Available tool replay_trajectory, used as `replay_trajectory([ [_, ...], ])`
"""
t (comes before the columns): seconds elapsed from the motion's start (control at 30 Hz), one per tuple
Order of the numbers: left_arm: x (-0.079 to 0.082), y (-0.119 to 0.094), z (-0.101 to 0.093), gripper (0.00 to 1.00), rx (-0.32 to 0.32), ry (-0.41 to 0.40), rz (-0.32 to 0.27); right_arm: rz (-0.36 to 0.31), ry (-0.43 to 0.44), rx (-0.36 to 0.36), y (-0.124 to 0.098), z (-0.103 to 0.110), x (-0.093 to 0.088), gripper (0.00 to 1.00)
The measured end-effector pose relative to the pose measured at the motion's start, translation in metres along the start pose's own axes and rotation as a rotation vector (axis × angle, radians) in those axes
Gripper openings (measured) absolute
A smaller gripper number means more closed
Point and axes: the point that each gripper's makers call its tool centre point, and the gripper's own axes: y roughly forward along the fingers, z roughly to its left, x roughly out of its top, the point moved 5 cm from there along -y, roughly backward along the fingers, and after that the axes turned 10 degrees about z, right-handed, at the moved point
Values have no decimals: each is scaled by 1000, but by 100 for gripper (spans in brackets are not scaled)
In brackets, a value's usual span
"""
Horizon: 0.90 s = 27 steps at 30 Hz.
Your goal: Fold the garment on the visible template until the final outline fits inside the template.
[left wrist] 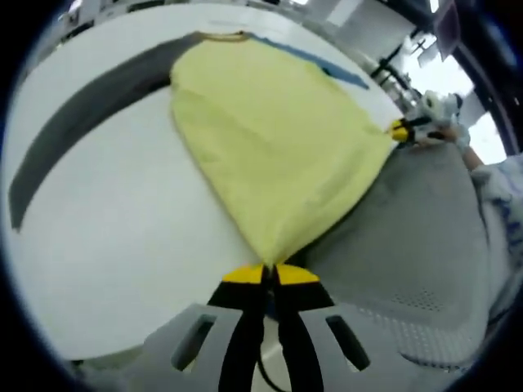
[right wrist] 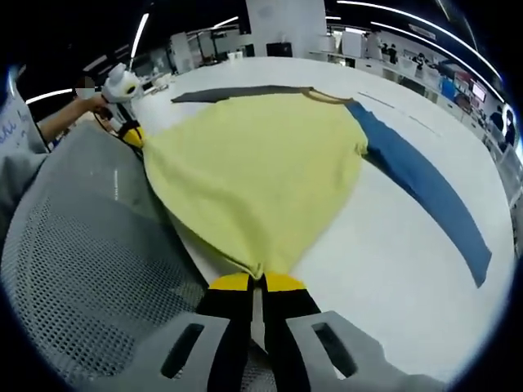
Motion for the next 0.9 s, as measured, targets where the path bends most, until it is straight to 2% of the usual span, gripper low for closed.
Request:
replay_trajectory([
  [0.47,5,4,0,0,39,56,91,24,-29,-9,3,0,-2,4],
  [0.9,4,4,1,0,28,37,80,34,-20,2,7,-4,-6,4],
])
